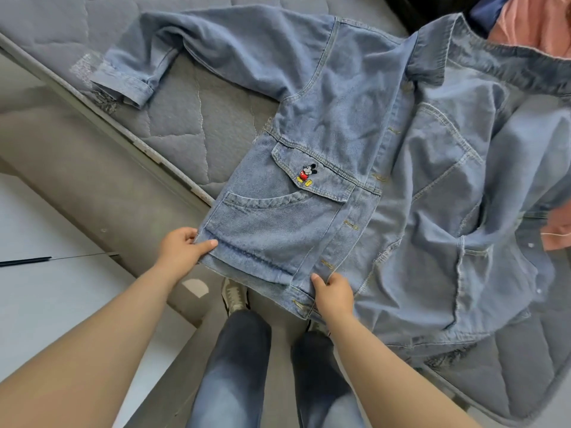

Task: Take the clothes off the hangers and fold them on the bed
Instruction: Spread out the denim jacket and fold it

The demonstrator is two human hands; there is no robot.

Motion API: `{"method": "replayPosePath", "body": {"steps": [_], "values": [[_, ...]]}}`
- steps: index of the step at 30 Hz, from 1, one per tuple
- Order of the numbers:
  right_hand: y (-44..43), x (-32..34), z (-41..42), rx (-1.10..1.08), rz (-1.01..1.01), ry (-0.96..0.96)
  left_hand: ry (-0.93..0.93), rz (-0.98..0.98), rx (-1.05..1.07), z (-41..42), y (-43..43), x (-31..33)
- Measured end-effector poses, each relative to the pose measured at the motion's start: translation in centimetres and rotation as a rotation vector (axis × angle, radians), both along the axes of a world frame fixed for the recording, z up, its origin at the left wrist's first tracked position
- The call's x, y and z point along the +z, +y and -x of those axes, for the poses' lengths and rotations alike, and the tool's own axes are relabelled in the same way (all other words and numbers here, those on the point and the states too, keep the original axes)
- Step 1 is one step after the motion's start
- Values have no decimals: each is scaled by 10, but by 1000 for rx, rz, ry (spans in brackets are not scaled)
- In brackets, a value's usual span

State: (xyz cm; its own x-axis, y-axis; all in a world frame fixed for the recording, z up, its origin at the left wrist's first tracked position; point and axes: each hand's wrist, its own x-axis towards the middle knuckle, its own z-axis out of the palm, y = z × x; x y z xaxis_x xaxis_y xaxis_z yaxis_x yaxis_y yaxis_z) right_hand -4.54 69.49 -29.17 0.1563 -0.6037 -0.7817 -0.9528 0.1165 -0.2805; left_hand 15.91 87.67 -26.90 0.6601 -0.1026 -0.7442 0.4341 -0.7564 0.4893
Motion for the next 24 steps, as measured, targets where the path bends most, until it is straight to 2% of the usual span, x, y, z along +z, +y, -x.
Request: {"method": "replayPosePath", "body": {"steps": [2, 4, 9, 13, 18, 21, 24], "values": [[2, 1, 0, 15, -7, 18, -176, -118, -99, 1, -1, -2], [1, 1, -3, 23, -47, 16, -244, -143, -120, -1, -3, 0], [1, 9, -15, 41, -128, -26, -207, -101, -105, -16, 2, 7], [9, 11, -24, 22, -162, -80, -271, -43, -45, -36, 11, 12], [15, 9, -29, -43, -200, -70, -302, -86, -59, -35, 17, 5], [14, 13, -36, -171, -210, -124, -323, -121, -51, -39, 12, 1], [-4, 15, -55, -311, -83, -183, -246, -106, -95, -50, 14, 0]]}}
